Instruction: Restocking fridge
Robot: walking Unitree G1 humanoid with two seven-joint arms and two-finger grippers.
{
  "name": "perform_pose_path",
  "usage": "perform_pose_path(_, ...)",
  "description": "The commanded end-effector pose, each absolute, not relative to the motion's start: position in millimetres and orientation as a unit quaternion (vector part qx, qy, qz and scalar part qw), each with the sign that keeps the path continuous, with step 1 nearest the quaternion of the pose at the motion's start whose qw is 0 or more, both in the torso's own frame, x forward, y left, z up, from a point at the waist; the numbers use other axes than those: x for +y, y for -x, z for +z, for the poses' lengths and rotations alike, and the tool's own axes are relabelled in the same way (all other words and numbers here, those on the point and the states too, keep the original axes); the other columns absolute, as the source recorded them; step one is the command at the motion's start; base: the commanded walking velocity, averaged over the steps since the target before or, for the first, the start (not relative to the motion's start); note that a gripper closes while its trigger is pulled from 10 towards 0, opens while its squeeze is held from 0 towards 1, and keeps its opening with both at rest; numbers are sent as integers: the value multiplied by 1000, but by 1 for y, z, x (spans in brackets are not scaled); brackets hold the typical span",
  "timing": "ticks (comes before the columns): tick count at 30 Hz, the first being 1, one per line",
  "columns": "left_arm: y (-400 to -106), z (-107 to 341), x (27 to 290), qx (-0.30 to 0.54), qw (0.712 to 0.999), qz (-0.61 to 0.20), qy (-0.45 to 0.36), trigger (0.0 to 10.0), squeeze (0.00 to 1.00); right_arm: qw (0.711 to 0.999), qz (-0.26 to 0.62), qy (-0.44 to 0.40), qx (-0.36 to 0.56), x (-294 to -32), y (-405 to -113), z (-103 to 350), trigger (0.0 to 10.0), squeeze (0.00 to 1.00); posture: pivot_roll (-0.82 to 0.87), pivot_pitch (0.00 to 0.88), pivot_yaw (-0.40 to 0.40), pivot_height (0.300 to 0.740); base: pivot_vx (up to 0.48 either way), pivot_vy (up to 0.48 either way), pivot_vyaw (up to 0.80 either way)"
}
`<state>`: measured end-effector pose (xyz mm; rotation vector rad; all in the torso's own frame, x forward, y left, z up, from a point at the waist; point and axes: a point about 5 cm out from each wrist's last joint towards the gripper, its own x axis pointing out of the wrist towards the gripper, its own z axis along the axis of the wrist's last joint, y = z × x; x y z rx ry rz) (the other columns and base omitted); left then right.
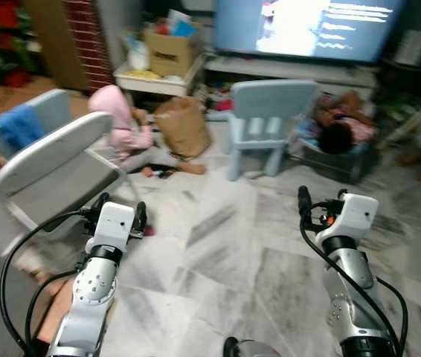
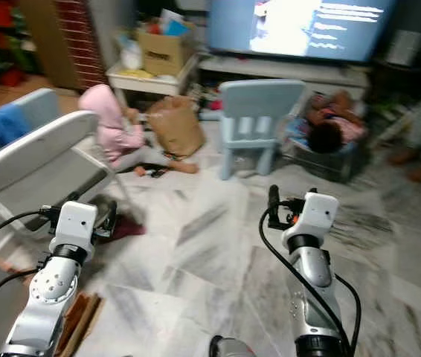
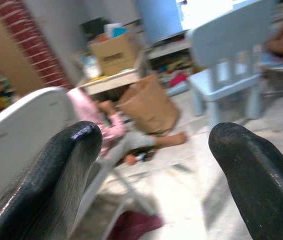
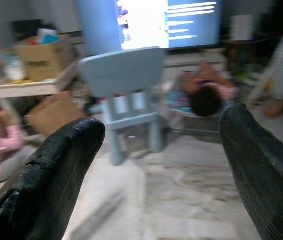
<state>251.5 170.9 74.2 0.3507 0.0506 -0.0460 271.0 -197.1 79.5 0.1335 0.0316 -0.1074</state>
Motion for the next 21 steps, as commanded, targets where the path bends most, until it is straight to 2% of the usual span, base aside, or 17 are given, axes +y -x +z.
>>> perform_pose_path(1, -250, 72, 173, 28, 983, -23, -177, 10000, 0, 997, -48, -63, 7, -195, -274, 86, 10000, 0, 68, 0, -20, 740, 0, -270, -800)
perform_pose_path(16, -247, 69, 174, 30, 985, -14, -170, 10000, 0, 997, -42, -58, 15, -196, -271, 84, 10000, 0, 63, 0, -34, 740, 0, -249, -800)
perform_pose_path(21, -248, 70, 179, 29, 986, 8, -167, 10000, 0, 997, -40, -63, 18, -195, -269, 82, 10000, 0, 65, 0, -34, 740, 0, 0, -218)
